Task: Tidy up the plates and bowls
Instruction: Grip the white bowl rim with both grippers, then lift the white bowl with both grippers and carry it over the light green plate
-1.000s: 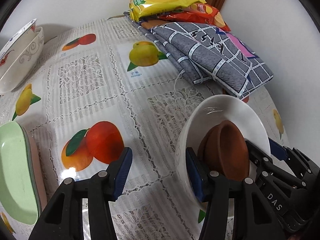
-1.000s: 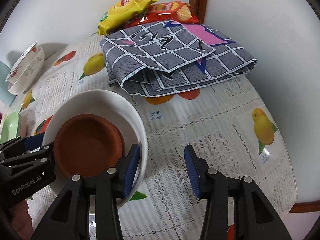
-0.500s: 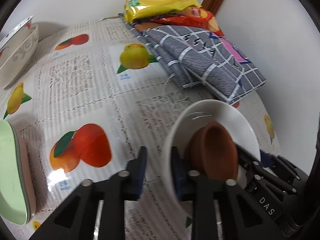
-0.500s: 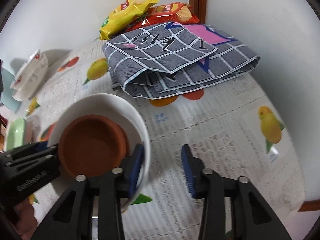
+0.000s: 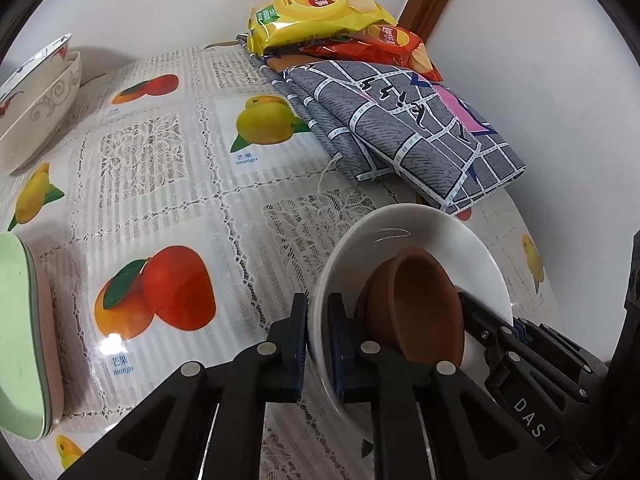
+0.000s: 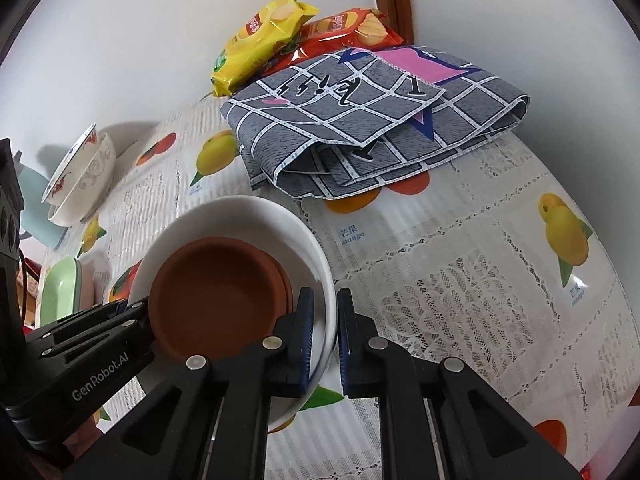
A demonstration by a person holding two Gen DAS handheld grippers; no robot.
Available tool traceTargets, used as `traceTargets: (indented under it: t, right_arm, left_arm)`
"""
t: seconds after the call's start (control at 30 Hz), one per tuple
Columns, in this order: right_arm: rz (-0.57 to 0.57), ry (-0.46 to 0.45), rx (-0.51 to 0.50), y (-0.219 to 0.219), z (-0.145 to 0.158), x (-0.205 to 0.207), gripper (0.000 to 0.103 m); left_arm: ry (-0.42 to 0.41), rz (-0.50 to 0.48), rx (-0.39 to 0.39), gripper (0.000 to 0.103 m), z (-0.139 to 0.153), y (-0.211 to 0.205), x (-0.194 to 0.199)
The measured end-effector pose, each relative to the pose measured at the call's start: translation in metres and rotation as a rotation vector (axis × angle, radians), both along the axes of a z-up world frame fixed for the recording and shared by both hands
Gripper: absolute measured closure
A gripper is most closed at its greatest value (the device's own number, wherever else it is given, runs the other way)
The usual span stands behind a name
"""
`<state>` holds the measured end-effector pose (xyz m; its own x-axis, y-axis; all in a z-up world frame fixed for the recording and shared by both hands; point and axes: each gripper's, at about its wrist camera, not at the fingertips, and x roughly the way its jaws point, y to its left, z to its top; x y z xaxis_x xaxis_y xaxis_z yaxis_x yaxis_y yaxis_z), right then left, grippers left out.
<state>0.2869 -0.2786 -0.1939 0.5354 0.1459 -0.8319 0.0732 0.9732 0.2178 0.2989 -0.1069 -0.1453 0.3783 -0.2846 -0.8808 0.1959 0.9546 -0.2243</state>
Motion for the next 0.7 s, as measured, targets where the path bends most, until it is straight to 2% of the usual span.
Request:
traceTargets:
  t: [0.27, 0.7]
  right_arm:
    - [0.005, -0.014, 0.000, 0.004, 0.007, -0.008, 0.092]
    - [0.015, -0.053, 0.005, 0.018, 0.033, -0.029, 0.092]
  left_arm:
    - [0.000, 0.003, 0.005, 0.093, 0.004, 0.004, -0.008]
    - [-0.035, 0.019, 0.003, 0.093, 0.033, 0.021, -0.029]
